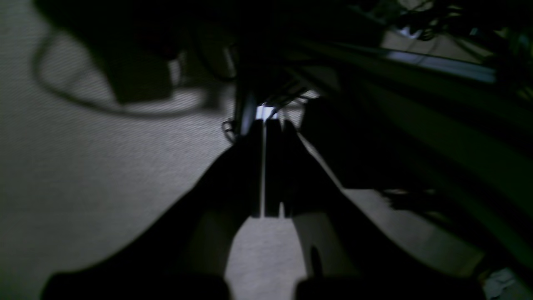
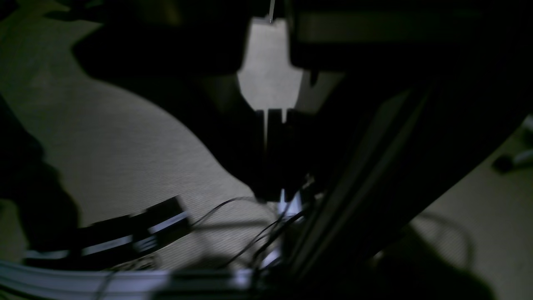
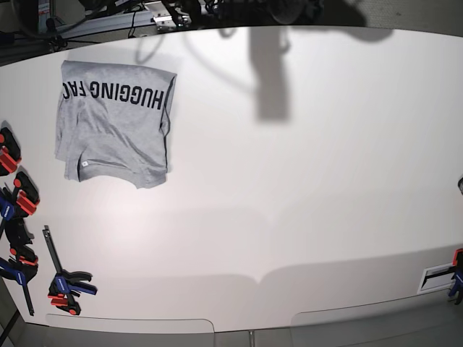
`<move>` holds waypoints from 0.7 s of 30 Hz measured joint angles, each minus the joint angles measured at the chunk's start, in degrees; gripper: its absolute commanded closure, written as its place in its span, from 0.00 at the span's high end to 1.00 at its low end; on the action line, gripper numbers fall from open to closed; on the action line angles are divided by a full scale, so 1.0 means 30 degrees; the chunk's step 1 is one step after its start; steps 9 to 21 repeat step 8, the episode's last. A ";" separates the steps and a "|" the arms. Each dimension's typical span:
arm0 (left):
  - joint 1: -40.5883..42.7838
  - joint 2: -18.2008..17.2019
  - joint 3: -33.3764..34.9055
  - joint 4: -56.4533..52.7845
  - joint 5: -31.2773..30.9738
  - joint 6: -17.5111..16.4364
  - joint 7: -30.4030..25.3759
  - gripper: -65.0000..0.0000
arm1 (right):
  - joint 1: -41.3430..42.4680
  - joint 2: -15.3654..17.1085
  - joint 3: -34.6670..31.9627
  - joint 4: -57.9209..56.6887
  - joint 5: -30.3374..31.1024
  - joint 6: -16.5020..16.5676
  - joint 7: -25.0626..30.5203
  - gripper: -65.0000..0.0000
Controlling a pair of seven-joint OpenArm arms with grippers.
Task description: Fold the T-shirt properly
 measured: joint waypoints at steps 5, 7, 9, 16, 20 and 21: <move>-0.0095 0.0109 0.0000 0.0000 0.0007 0.0007 -0.1093 0.00 | -0.0015 0.0102 0.0000 -0.0007 0.0000 -0.0495 0.0000 0.00; -0.0102 0.0124 0.0000 0.0000 0.0000 0.0007 -0.1180 0.00 | -0.0044 0.0080 0.0000 -0.0007 0.0007 -0.0495 0.0007 0.00; -0.0102 0.0124 0.0000 0.0000 0.0007 0.0000 -0.1166 0.00 | -0.0022 0.0022 0.0000 -0.0007 0.0007 -0.0495 0.0015 0.00; -0.0102 0.0124 0.0000 0.0000 0.0007 0.0000 -0.1166 0.00 | -0.0022 0.0022 0.0000 -0.0007 0.0007 -0.0495 0.0015 0.00; -0.0102 0.0124 0.0000 0.0000 0.0007 0.0000 -0.1166 0.00 | -0.0022 0.0022 0.0000 -0.0007 0.0007 -0.0495 0.0015 0.00; -0.0102 0.0124 0.0000 0.0000 0.0007 0.0000 -0.1166 0.00 | -0.0022 0.0022 0.0000 -0.0007 0.0007 -0.0495 0.0015 0.00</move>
